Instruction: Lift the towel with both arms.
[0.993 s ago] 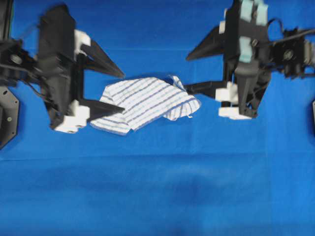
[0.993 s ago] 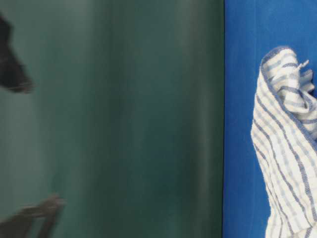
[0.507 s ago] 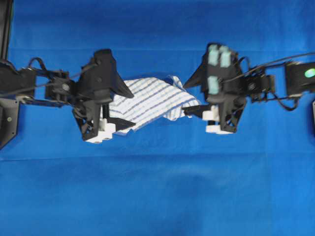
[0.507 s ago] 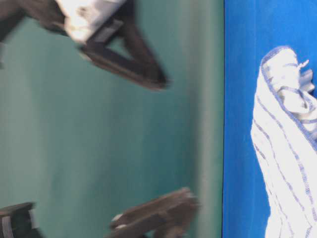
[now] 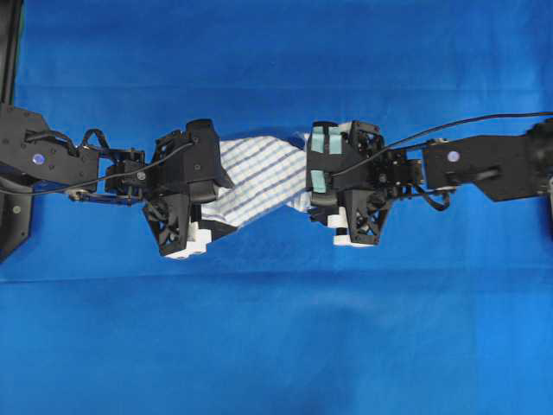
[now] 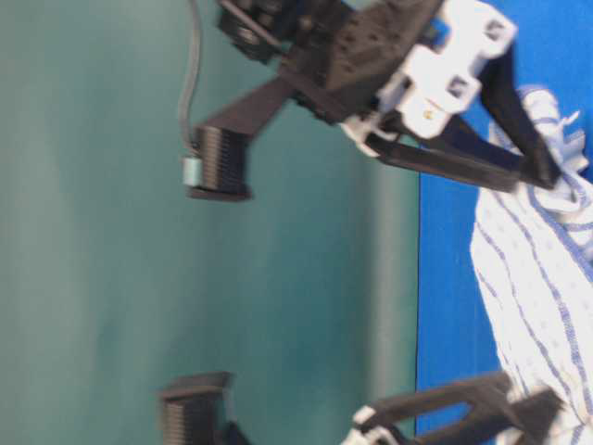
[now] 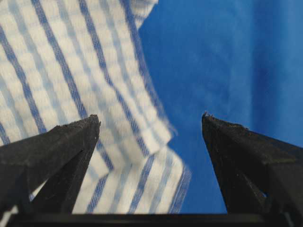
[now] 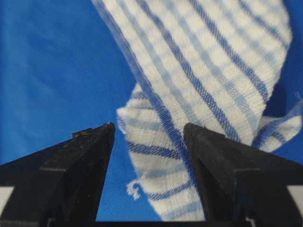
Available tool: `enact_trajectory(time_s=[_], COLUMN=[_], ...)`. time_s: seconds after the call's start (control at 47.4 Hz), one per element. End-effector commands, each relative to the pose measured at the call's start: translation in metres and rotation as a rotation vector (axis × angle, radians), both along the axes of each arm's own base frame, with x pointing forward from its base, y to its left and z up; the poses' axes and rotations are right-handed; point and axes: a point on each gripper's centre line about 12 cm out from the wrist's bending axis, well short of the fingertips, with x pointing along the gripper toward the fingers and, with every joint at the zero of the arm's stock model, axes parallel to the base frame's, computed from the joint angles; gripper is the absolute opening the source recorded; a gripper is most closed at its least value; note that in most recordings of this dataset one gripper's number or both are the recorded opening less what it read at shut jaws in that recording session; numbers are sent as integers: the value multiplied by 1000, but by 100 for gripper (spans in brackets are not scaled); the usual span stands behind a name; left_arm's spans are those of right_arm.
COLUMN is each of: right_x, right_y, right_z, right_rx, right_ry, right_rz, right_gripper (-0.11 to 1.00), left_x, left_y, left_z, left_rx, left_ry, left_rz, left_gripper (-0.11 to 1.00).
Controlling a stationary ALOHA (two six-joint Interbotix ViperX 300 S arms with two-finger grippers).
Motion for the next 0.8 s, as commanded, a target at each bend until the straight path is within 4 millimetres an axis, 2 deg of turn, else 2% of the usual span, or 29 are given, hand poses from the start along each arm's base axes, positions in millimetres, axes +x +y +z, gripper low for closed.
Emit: enact_trajectory(time_s=[0.0,0.275,0.591,0.697,0.781], right_x=[6,8,7,8,9], right_y=[-4,-15,-16,-16,-16], right_z=[0,-28,-32,-31,-31], right_rx=[7,15,16,16,14], right_ry=[-38,-5,3,-1,0], right_rz=[-8,-32,-33,-33,-32], right_gripper=[63,63,63,61,55], left_x=[1,-2,-3,-3,-4], left_y=[0,0,0,0,0], left_z=[-4,-33,-41,-42,-43], left_rx=[1,0,1,1,2], left_ry=[-15,-14,12,22,35], left_rz=[-1,4,3,3,3], left_gripper=[92,92,89,80,62])
